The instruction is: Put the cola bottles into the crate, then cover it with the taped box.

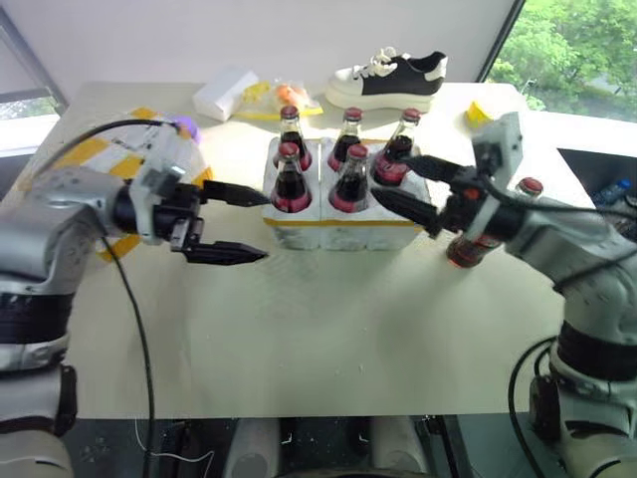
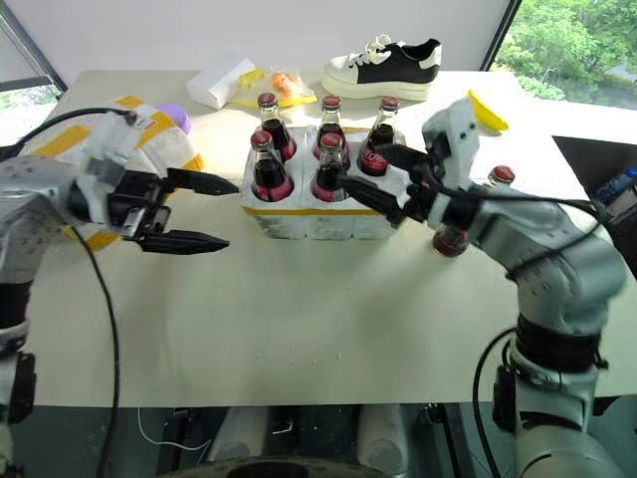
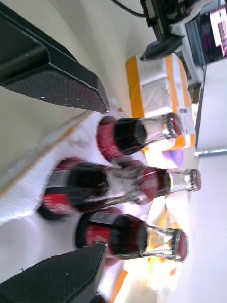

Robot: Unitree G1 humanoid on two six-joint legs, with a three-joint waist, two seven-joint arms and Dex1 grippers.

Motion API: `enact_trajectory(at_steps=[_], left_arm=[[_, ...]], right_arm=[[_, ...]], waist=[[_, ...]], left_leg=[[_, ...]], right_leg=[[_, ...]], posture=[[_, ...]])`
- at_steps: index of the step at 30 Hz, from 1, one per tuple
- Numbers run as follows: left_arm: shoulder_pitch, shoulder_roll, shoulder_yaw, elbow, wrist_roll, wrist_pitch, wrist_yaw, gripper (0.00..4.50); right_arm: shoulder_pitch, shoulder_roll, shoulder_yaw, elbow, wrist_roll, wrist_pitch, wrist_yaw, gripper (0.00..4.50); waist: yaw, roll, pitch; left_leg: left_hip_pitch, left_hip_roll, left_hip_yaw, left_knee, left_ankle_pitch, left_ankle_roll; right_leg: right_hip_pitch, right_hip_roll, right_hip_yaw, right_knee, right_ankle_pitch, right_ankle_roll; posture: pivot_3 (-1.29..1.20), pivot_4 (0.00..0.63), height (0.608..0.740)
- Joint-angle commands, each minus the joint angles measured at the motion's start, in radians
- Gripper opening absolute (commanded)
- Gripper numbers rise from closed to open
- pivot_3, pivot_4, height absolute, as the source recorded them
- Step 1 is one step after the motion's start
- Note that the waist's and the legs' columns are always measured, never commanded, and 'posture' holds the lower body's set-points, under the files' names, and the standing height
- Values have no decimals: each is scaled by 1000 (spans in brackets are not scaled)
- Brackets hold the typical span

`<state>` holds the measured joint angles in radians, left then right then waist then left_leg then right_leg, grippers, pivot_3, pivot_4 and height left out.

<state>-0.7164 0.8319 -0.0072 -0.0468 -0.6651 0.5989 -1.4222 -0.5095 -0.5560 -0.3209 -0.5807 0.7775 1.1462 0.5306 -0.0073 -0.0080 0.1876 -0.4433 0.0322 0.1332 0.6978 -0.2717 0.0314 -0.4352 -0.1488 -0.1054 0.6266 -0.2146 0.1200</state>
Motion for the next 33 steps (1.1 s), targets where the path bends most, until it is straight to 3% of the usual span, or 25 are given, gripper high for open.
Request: enact_trajectory(at_steps=[1, 7, 11, 14, 18, 24, 33], left_arm=[[-76, -41, -43, 70, 48, -59, -36, 4500], [-130, -79, -63, 137, 86, -98, -82, 4500], [-134, -67, -53, 130, 81, -91, -107, 4500], [-124, -57, -49, 109, 76, -82, -116, 4500], [-114, -52, -45, 79, 67, -70, -113, 4500], [-103, -52, -34, 37, 54, -44, -98, 4500], [-87, -31, -9, -7, 32, -3, -68, 4500]], right_arm=[[84, -8, -134, -167, 149, 116, -105, 4468], [323, -64, -378, -296, 306, 176, -242, 4468], [521, -113, -554, -289, 308, 151, -268, 4468], [603, -129, -607, -245, 263, 101, -277, 4468], [625, -143, -564, -184, 194, 24, -286, 4468], [569, -152, -414, -65, 75, -88, -282, 4468], [474, -137, -296, 109, -36, -209, -259, 4468]], waist=[[1, 0, 0], [0, 0, 0], [8, 0, 0], [12, 0, 0], [15, 0, 0], [17, 0, 0], [17, 0, 0]], left_leg=[[0, 0, 0, 0, 0, 0], [0, 0, -1, 0, -1, 1], [0, 0, -2, 0, -1, 2], [1, 0, -3, 0, -1, 2], [1, 0, -3, 0, -2, 4], [1, 0, -3, 1, -2, 3], [1, 0, -3, 1, -1, 3]], right_leg=[[0, 0, 0, 0, 0, 0], [0, 0, 0, 0, 0, 0], [1, -1, 0, -3, 0, 0], [1, -1, 0, -3, 0, 0], [2, -1, 0, -4, 0, 0], [2, -1, 0, -4, 0, 0], [3, 0, 0, -4, 0, 0]], posture=[[0, 150, 740], [0, 150, 740], [0, 150, 740], [0, 150, 740], [0, 150, 740], [0, 150, 740], [0, 150, 740]])
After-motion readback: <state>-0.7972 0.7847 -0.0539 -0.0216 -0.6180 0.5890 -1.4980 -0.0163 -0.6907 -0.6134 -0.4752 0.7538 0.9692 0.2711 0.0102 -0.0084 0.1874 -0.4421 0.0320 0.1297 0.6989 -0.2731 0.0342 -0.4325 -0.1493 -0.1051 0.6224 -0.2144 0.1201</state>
